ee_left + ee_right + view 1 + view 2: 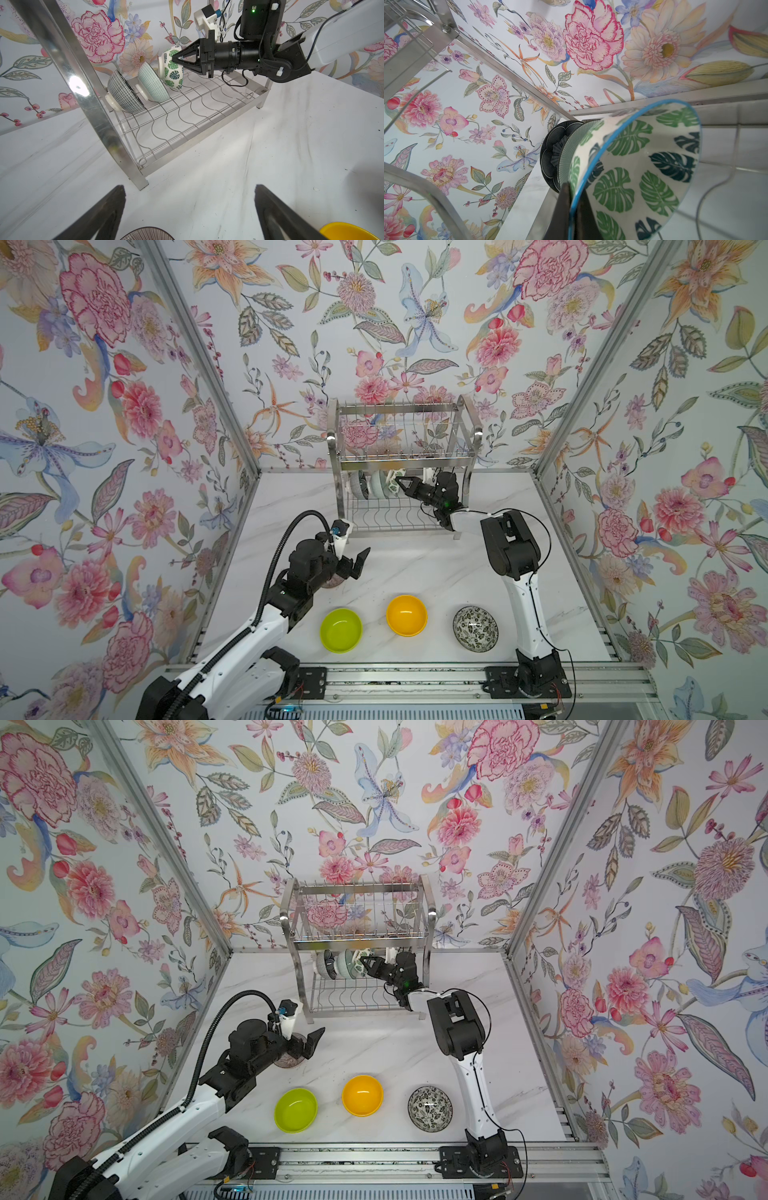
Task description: Load the bowls into the dish rack
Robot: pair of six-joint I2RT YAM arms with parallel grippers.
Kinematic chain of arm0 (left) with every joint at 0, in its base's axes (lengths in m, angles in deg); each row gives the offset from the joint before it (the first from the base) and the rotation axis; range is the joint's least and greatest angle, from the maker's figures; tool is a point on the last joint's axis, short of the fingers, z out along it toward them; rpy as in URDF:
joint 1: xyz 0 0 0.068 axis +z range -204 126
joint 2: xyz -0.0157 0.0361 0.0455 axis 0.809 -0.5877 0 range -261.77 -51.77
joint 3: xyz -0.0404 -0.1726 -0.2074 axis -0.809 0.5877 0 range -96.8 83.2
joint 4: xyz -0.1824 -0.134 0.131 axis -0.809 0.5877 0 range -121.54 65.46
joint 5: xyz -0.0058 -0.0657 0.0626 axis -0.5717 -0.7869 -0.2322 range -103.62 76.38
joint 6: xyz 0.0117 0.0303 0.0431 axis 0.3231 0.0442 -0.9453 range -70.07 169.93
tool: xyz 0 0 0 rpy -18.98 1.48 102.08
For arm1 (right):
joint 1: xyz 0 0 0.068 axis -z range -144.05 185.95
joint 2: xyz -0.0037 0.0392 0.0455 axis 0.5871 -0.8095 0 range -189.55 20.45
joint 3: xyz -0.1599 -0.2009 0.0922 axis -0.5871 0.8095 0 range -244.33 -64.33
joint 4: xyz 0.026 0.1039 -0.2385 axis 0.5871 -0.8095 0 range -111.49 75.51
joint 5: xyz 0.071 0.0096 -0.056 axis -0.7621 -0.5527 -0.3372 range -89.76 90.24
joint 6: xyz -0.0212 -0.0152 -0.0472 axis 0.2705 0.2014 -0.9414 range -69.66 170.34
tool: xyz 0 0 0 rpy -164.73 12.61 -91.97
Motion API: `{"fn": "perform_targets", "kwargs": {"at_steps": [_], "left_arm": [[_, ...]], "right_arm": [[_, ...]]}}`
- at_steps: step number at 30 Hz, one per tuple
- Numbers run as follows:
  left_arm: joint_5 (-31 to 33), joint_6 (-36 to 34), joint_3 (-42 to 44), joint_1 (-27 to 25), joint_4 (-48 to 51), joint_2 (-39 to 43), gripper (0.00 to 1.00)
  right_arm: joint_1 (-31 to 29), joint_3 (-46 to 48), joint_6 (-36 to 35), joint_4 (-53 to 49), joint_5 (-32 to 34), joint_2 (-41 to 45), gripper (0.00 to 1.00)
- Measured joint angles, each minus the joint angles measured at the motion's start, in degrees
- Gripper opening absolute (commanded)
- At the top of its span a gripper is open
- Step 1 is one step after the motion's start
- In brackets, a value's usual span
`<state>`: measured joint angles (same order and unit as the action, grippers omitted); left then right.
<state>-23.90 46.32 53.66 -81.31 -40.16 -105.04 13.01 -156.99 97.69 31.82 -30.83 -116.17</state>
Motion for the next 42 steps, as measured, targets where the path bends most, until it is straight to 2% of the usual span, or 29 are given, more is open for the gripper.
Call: {"fn": "perform_targets", "kwargs": {"at_steps": [13,25,35,42], "left_arm": [[0.0,0.0,0.0,0.0,0.0,-0.2,0.99],[0.0,0.0,0.0,0.0,0.0,-0.2,0.99],[0.0,0.0,0.0,0.0,0.0,-0.5,0.99],[0.0,0.0,0.0,0.0,0.0,-0.5,0.99]], "right_arm": [[1.0,0.2,-0.2,-0.8,0.5,0.0,0.0],[1.0,-0.3,-4.0,-4.3,1.2,0.0,0.03],[1.0,-1.1,-6.0,-6.5,1.0,0.0,0.09],[1.0,-1.1,-7.0,-7.7,1.8,0.3,0.2]]}}
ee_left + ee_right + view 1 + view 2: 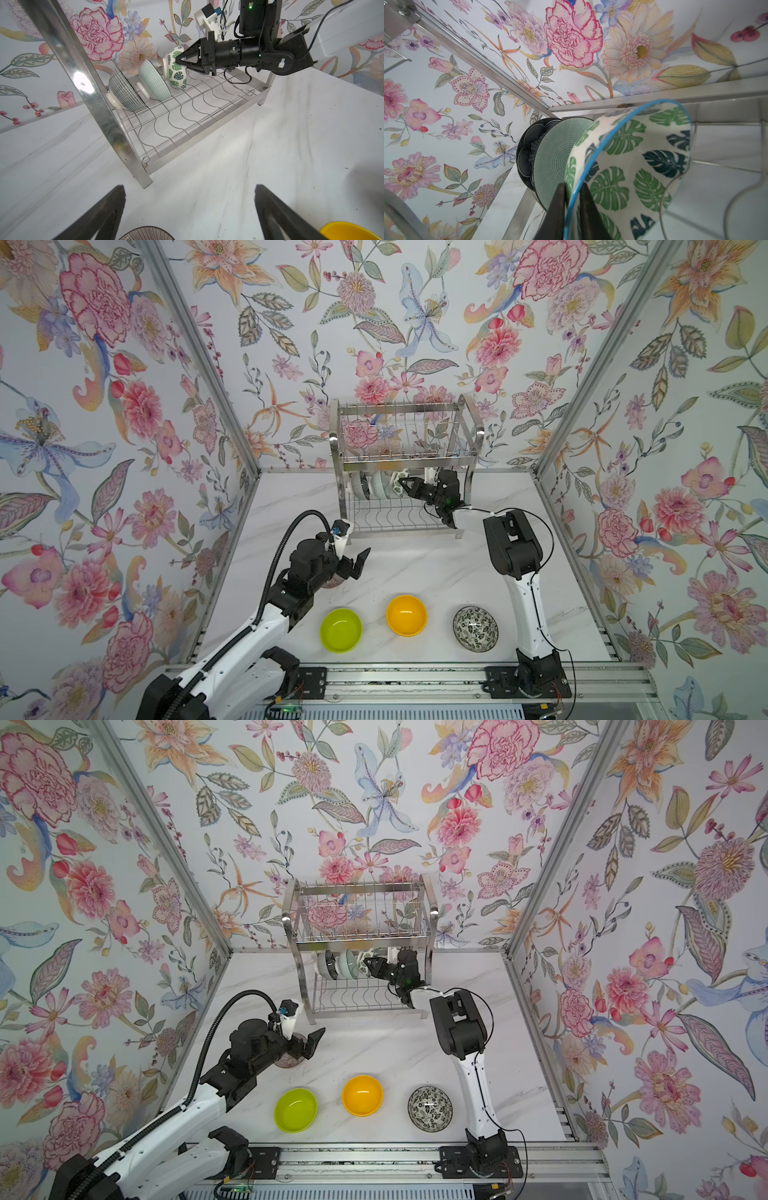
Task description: Load the bowls into the dish rack
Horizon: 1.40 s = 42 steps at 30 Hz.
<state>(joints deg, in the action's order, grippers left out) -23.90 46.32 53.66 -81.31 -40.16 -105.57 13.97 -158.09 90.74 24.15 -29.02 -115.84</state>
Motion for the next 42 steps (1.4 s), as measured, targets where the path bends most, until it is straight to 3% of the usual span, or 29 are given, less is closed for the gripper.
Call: {"fn": "perform_targets", "kwargs": {"at_steps": [42], "left_arm": [[0.0,0.0,0.0,0.0,0.0,0.1,0.99]], "right_arm": [[-0.2,1.8,-3.8,-4.6,5.0,3.6,0.53]]}}
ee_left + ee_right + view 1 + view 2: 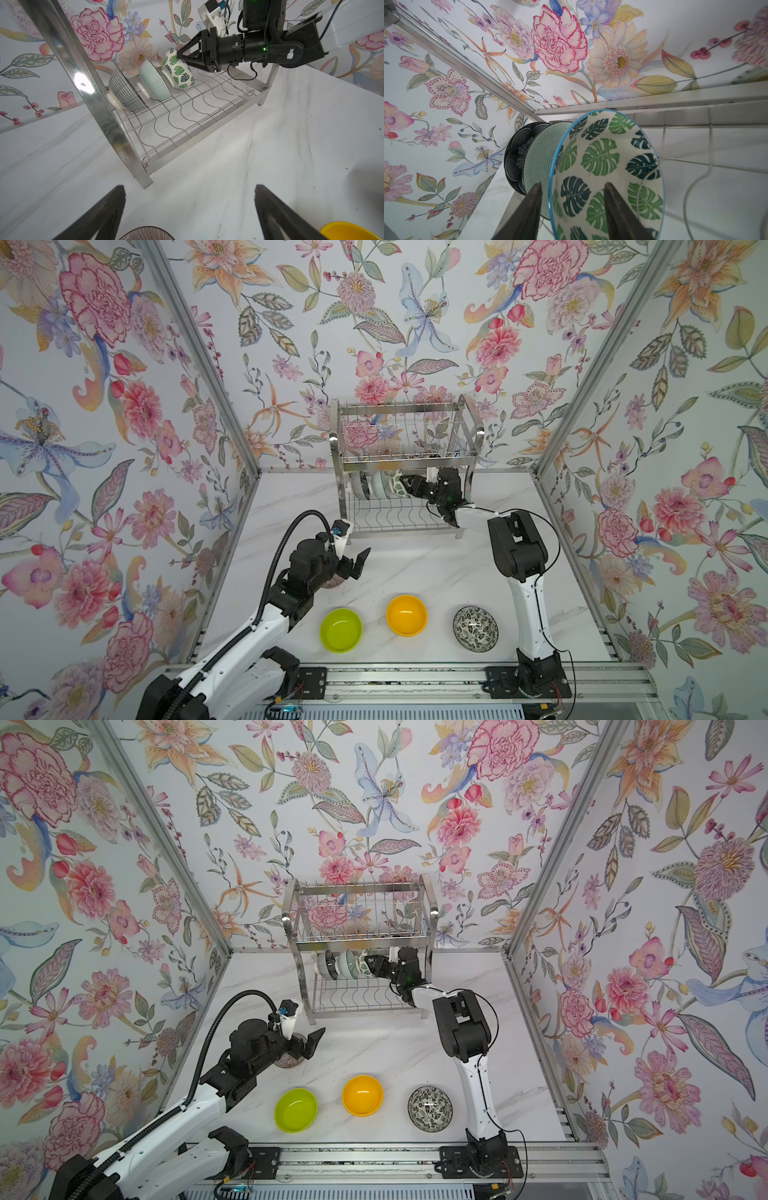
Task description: Load the bowls into the dish rack
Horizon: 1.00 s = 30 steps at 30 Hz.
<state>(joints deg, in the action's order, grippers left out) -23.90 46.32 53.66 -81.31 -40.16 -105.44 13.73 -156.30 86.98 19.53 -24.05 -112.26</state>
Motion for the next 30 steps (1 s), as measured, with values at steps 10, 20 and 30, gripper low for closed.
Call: {"fn": "perform_targets", "kwargs": {"at_steps": [10,20,30], "left_arm": [[0.1,0.0,0.0,0.0,0.0,0.1,0.99],[0.2,0.2,-0.2,0.0,0.1,0.1,0.99],[0.2,0.4,-0.2,0.0,0.1,0.5,0.99]], "right_arm": [[-1.1,5.0,-1.0,0.2,2.3,4.0,0.65],[-3.1,12.0,-1.9,1.6,4.3,8.4,0.8],[-4.6,17.1,-2.3,2.7,5.6,11.8,0.81]]}}
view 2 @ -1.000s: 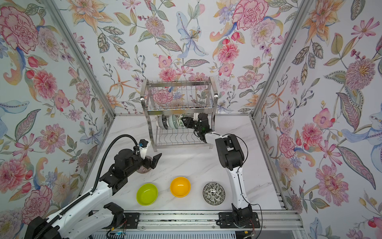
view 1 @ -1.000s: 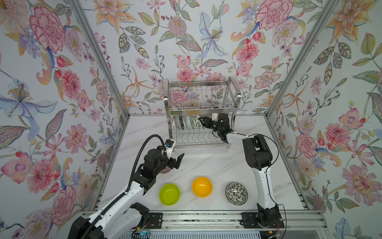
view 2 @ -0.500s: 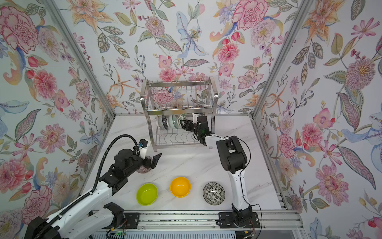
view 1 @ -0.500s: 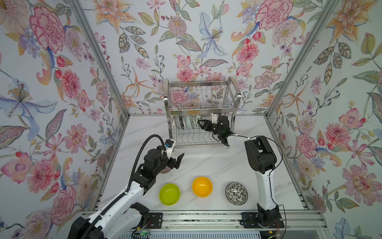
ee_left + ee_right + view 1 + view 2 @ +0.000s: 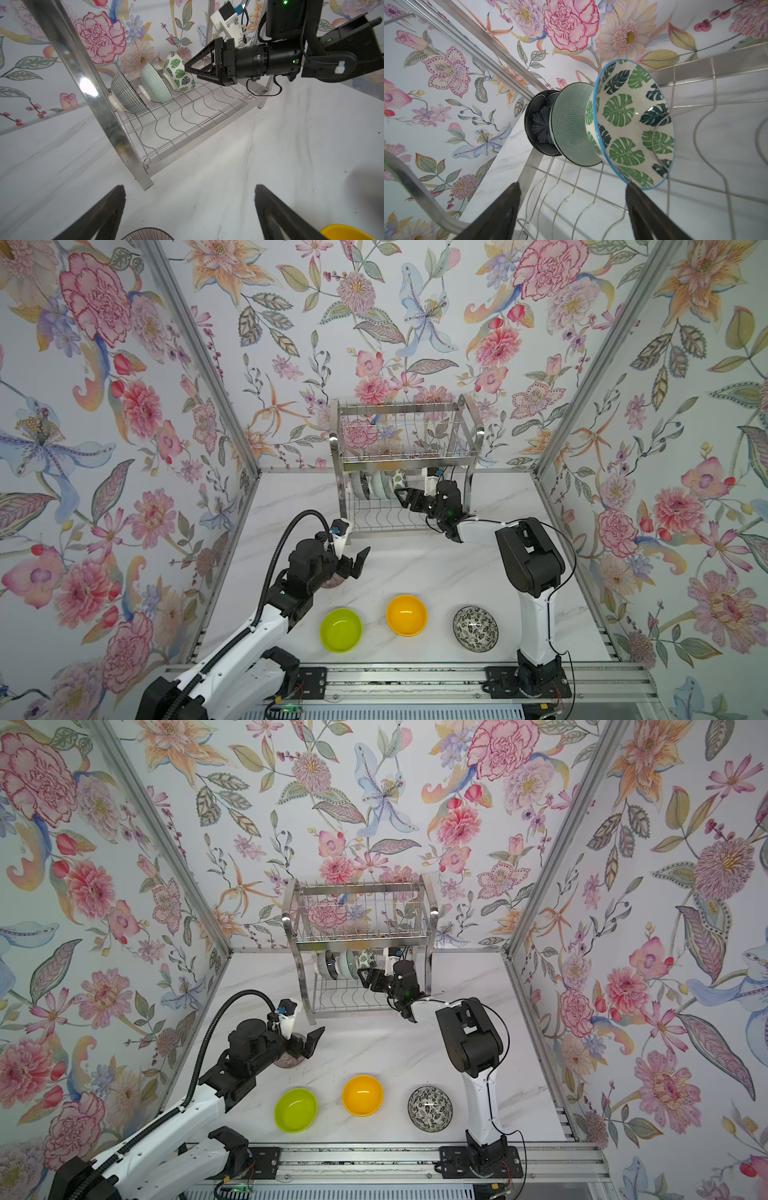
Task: Load the bowls into the dish rack
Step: 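Open the right gripper to release the leaf-print bowl, then withdraw the right gripper from the rack toward the pink leaf-pattern bowl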
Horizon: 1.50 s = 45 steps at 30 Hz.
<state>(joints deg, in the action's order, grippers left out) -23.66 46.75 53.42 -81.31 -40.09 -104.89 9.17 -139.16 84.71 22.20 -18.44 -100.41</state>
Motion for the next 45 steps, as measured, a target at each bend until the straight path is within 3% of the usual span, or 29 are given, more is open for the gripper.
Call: {"fn": "perform_targets", "kwargs": {"at_steps": [26,37,45], "left_arm": [[0.0,0.0,0.0,0.0,0.0,0.3,0.99],[0.0,0.0,0.0,0.0,0.0,0.3,0.99],[0.0,0.0,0.0,0.0,0.0,1.2,0.99]], "right_arm": [[-4.2,14.1,-3.7,1.1,2.1,12.7,0.81],[-8.8,20.5,-7.7,-6.3,5.6,24.5,0.8],[-10.6,23.4,-8.8,-17.3,9.0,31.6,0.79]]}}
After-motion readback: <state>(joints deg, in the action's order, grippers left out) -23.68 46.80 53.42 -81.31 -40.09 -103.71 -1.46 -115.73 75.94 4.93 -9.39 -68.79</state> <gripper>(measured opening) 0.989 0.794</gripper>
